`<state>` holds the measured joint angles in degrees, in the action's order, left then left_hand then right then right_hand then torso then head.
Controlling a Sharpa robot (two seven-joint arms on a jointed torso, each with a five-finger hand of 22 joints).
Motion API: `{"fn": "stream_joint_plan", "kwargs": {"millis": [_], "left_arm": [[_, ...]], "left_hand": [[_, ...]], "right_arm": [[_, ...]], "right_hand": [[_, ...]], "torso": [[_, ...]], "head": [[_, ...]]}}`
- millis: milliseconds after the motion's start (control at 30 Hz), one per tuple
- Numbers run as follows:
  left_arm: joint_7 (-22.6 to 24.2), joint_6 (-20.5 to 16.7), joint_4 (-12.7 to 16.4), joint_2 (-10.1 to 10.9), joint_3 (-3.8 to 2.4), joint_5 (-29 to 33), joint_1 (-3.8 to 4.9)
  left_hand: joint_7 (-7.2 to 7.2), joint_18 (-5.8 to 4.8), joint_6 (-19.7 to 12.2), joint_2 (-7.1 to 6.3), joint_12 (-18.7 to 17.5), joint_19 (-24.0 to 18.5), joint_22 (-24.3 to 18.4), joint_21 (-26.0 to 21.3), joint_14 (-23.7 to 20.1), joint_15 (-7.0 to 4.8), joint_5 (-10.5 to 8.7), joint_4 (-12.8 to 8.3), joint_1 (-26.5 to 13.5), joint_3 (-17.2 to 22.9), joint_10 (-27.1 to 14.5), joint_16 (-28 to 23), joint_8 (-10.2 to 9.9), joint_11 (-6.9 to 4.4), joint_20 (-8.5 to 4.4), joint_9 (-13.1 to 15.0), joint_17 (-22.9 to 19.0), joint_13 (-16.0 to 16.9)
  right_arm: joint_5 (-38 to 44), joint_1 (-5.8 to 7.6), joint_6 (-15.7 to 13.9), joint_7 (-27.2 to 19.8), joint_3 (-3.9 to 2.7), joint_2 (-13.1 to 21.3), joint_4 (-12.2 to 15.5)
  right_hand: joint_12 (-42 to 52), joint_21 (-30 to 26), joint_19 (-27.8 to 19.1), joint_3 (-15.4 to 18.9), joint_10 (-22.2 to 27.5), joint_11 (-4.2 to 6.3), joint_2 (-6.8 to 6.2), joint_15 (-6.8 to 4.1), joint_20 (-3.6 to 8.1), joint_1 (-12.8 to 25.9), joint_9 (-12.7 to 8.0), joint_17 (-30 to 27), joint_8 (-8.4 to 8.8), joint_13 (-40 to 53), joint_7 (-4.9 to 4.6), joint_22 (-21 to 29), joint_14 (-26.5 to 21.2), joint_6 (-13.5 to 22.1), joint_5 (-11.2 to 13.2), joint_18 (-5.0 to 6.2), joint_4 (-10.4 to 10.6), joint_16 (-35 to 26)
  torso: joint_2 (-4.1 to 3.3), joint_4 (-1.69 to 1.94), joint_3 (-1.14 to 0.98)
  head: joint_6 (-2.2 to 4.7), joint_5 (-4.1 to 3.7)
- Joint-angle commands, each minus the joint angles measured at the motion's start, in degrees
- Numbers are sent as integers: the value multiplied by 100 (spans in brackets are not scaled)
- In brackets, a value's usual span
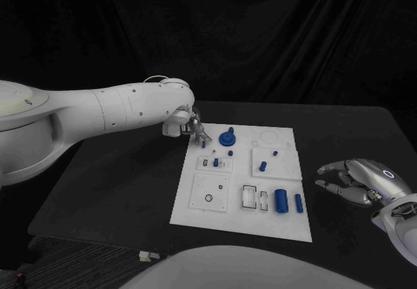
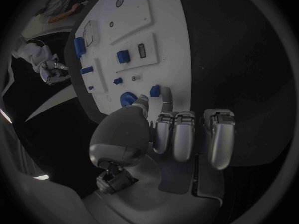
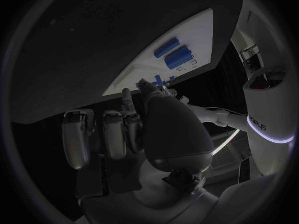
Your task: Assemble the parts on the task board
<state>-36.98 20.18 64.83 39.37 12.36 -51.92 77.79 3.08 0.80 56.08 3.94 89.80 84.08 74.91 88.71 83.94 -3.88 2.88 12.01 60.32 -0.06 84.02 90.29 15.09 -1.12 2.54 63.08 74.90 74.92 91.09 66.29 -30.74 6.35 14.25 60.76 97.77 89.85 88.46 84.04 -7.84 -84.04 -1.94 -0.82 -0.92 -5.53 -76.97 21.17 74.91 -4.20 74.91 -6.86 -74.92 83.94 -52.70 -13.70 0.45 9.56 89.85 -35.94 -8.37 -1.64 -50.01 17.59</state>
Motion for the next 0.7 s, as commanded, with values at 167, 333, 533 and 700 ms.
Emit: {"fn": "stream_joint_plan", "kwargs": {"millis": [167, 333, 533, 700], "left_arm": [[120, 90, -11, -23, -4, -19, -29], [134, 96, -9, -29, -4, -19, -37], [182, 88, -13, -41, -4, -19, -43], [236, 105, -14, -50, -4, -19, -46]], "left_hand": [[-6, -44, -64, 42, 0, 518, 1462, -10, 606, 28, 13, -51, 88, 5, 583, -29, 43, 28, 22, 35, 1510, 1495], [-5, -43, -80, 66, 1, 515, 1460, -15, 606, 30, 34, -82, 129, 22, 584, -29, 53, 30, 26, 56, 1510, 1495], [0, -43, -124, 106, 1, 515, 1460, -15, 606, 36, 230, -167, 217, 62, 584, -29, 62, 34, 33, 95, 1510, 1496], [-19, -44, -131, 114, 0, 517, 1461, -13, 606, 28, 582, -302, 341, 127, 583, -29, 65, 22, 30, 111, 1510, 1495]], "right_arm": [[13, -13, -79, -2, -3, -4, 4], [13, -13, -78, -2, -3, -16, -3], [13, -14, -73, 0, -3, -23, -11], [13, -14, -66, 6, -3, -25, -15]], "right_hand": [[15, 3, 467, -3, -596, 4, -16, -32, 33, -20, -5, 1509, -5, 1509, 4, -1445, 606, -35, -32, 3, 46, 15], [15, 0, 465, -2, -596, 5, -17, -33, 33, -15, -7, 1509, -3, 1509, 6, -1444, 606, -36, -33, 4, 52, 15], [15, 0, 465, -2, -596, 5, -17, -33, 33, -15, -7, 1509, -3, 1509, 6, -1444, 606, -36, -33, 4, 52, 15], [15, -5, 460, -3, -596, 6, -17, -33, 33, -16, -8, 1509, -2, 1509, 8, -1442, 606, -37, -35, 5, 53, 15]], "torso": [[-2, 2, 0], [-4, -1, -3], [-4, 3, -2], [-1, -1, 0]], "head": [[1, 6], [1, 3], [1, 1], [1, 6]]}}
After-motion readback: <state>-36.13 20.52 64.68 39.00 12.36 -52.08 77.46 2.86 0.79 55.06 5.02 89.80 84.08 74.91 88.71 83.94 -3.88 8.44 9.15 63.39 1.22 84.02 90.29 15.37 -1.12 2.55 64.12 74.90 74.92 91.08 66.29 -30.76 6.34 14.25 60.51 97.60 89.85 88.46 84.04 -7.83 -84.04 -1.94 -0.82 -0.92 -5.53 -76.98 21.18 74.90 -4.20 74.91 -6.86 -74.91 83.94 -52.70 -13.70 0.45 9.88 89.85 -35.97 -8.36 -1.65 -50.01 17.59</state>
